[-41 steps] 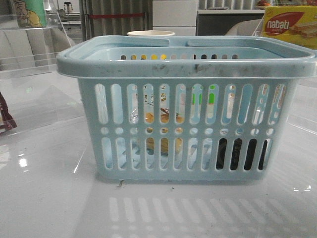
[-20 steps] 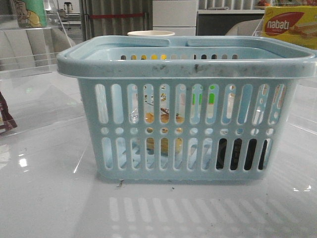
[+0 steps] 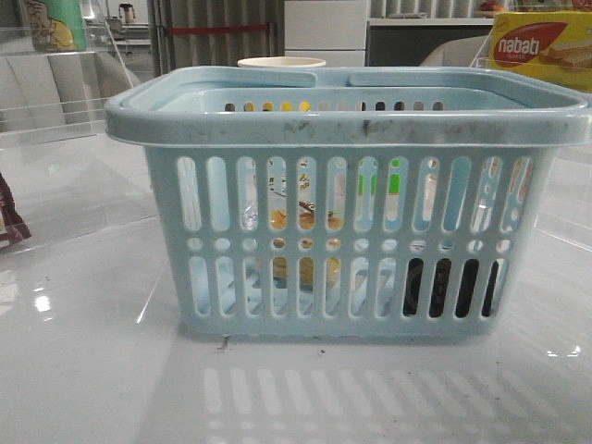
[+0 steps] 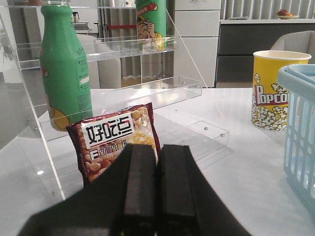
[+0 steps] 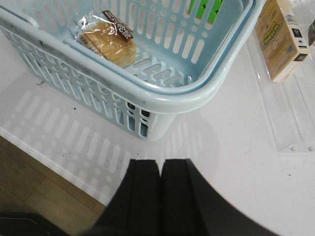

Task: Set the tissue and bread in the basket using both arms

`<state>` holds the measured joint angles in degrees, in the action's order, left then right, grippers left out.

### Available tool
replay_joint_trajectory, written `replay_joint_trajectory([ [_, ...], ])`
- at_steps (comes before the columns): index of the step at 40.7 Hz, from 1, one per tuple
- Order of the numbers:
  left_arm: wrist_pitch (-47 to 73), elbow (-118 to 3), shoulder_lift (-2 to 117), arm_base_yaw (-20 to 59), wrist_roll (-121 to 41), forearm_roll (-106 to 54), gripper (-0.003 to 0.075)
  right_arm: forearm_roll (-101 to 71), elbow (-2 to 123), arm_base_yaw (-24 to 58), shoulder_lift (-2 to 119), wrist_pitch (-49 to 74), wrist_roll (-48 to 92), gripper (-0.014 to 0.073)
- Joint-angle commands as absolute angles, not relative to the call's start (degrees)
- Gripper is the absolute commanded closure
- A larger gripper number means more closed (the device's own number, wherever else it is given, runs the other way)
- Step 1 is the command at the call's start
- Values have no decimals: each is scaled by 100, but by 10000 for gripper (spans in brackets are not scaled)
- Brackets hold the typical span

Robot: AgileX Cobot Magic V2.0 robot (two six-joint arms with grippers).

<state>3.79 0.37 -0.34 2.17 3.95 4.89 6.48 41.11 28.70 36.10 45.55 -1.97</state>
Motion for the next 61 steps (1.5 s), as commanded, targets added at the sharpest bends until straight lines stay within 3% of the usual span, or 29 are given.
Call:
replay_joint_trajectory([
  [1,-114,37,-139,220,576,570,622,744,4248,2879,3602,4215,-152,567],
  [61,-286,37,-139,496,221,474,622,773,4090,2774,3401,4107,-152,567],
])
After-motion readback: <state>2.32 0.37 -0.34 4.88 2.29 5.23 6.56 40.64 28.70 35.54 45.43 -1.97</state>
